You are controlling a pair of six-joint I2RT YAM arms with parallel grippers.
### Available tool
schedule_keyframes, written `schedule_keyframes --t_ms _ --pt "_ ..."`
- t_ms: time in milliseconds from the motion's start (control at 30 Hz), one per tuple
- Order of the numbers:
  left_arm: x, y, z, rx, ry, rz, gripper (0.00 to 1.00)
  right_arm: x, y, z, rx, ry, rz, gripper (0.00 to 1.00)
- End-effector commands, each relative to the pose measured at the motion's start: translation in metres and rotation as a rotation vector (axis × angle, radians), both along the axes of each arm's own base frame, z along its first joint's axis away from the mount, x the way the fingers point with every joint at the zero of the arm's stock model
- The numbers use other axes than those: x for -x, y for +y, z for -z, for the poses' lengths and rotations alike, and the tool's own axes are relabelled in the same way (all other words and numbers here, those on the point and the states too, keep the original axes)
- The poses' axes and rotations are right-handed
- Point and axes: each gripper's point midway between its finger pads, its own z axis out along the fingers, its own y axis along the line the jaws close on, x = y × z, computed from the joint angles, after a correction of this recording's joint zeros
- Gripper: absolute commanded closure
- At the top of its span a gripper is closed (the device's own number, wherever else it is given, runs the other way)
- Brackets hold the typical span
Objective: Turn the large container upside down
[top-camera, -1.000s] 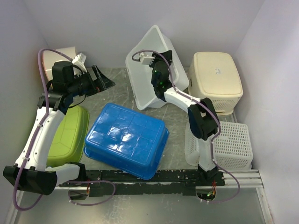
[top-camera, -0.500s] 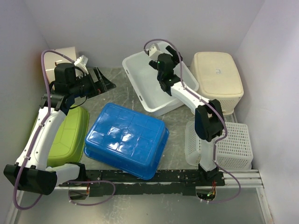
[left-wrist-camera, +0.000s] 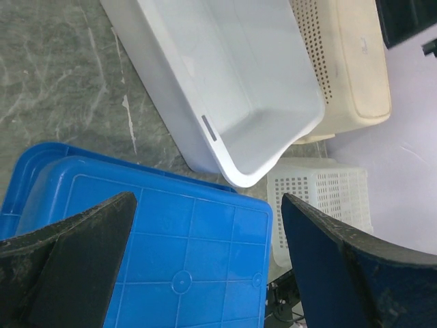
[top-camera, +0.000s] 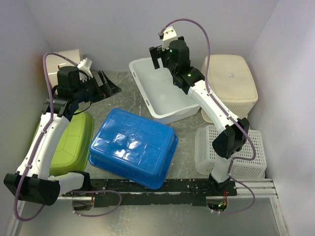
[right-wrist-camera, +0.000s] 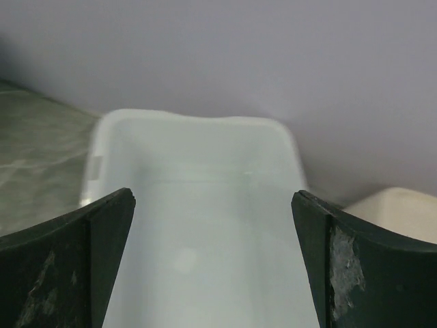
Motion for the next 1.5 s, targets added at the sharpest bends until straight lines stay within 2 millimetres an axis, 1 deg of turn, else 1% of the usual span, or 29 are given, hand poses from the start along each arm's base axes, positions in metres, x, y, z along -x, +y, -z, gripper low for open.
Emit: schedule_keyframes --t_ms 0,100,167,200,233,267,300,400,533,633,767,833,933,1000,1033,1100,1167,1300,1400,1467 --pt "-0.002 0.01 -0.015 -0.033 -0.062 -0.059 0.01 0.033 0.058 0.061 -0.238 0.319 -0.198 0.0" --pt "0.0 0.012 -0.019 -0.017 -0.073 -0.081 0.01 0.043 0.082 0.09 -0.219 0.386 -0.211 0.0" --pt "0.001 0.011 -0.021 -0.002 -0.082 -0.084 0.01 0.046 0.096 0.117 -0.184 0.436 -0.199 0.0" --pt "0.002 0.011 -0.021 0.001 -0.084 -0.086 0.01 0.048 0.101 0.123 -0.174 0.451 -0.194 0.0" --pt "0.002 0.011 -0.021 0.0 -0.082 -0.086 0.01 0.049 0.106 0.137 -0.162 0.475 -0.185 0.0" --pt "0.003 0.012 -0.02 -0.001 -0.08 -0.086 0.01 0.051 0.11 0.141 -0.155 0.482 -0.181 0.0" --pt "0.003 0.012 -0.019 -0.002 -0.077 -0.085 0.01 0.051 0.116 0.161 -0.129 0.51 -0.17 0.0" --pt "0.006 0.011 -0.019 -0.002 -0.077 -0.081 0.01 0.05 0.121 0.194 -0.063 0.544 -0.12 0.0" --pt "0.008 0.011 -0.018 -0.005 -0.08 -0.073 0.01 0.045 0.123 0.221 -0.002 0.576 -0.072 0.04" --pt "0.009 0.011 -0.014 -0.012 -0.069 -0.07 0.01 0.045 0.123 0.227 0.019 0.576 -0.073 0.1" --pt "0.008 0.01 -0.013 -0.011 -0.065 -0.063 0.01 0.051 0.134 0.223 0.012 0.579 -0.155 0.3" --pt "0.008 0.01 -0.012 -0.009 -0.063 -0.065 0.01 0.052 0.137 0.223 0.012 0.586 -0.175 0.44" --pt "0.009 0.01 -0.011 -0.005 -0.064 -0.068 0.01 0.052 0.138 0.218 0.021 0.597 -0.178 0.73" --pt "0.009 0.01 -0.011 -0.004 -0.064 -0.067 0.01 0.052 0.138 0.206 0.023 0.585 -0.183 0.92" --pt "0.009 0.01 -0.01 -0.005 -0.063 -0.068 0.01 0.052 0.138 0.194 0.018 0.567 -0.19 0.99" --pt "0.008 0.01 -0.009 -0.006 -0.06 -0.068 0.01 0.055 0.139 0.17 0.022 0.533 -0.224 1.0" --pt "0.008 0.01 -0.01 -0.006 -0.06 -0.067 0.01 0.06 0.141 0.142 0.032 0.496 -0.292 1.0" --pt "0.009 0.012 -0.013 -0.014 -0.067 -0.077 0.01 0.077 0.139 0.096 0.061 0.467 -0.447 1.0" --pt "0.01 0.018 -0.017 -0.038 -0.074 -0.096 0.01 0.085 0.134 0.062 -0.028 0.467 -0.554 1.0" --pt "0.011 0.026 -0.029 -0.086 -0.104 -0.116 0.01 0.093 0.132 0.043 -0.128 0.48 -0.647 1.0"
